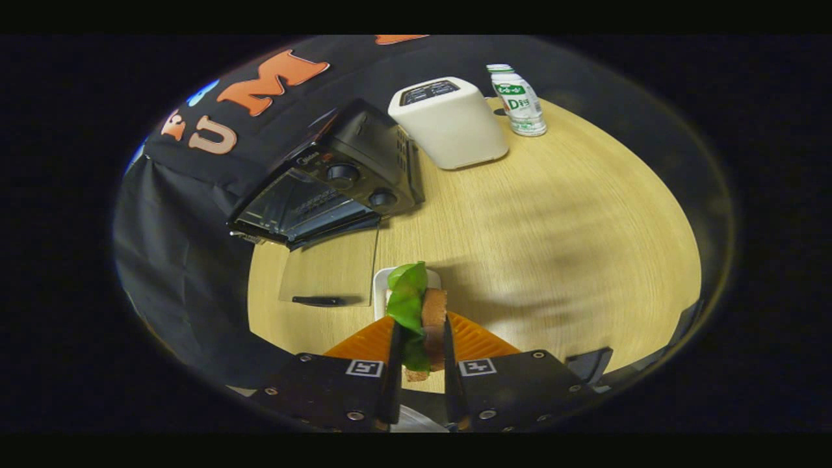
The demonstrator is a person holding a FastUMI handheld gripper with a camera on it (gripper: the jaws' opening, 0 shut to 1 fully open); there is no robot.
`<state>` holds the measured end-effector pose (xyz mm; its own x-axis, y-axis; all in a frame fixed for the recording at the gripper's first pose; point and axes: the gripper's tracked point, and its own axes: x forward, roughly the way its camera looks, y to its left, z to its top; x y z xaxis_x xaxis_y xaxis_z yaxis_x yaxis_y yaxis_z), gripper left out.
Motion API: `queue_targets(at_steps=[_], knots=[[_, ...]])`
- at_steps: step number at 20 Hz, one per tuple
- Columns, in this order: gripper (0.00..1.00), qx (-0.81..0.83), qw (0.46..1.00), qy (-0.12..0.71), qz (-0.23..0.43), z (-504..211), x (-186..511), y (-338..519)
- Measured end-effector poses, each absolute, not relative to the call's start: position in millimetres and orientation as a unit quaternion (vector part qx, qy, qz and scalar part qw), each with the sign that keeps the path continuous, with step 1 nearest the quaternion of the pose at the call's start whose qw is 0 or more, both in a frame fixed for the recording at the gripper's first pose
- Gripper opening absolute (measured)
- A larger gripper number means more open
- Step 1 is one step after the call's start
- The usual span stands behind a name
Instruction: Open the toaster oven, put the food inside, and close the toaster oven door.
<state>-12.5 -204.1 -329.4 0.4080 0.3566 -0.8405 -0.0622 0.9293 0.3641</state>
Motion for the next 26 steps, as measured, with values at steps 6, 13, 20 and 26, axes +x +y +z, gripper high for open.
queue_targets(at_steps=[6, 13, 20, 26], knots=[[0.27, 0.123, 0.865, 0.473, 0.11, -275, -6, -211], [0.27, 0.226, 0.892, 0.38, 0.096, -225, 8, -183], [0.27, 0.377, 0.879, 0.286, 0.049, -217, 17, -146], [0.27, 0.452, 0.858, 0.244, 0.024, -249, 13, -92]])
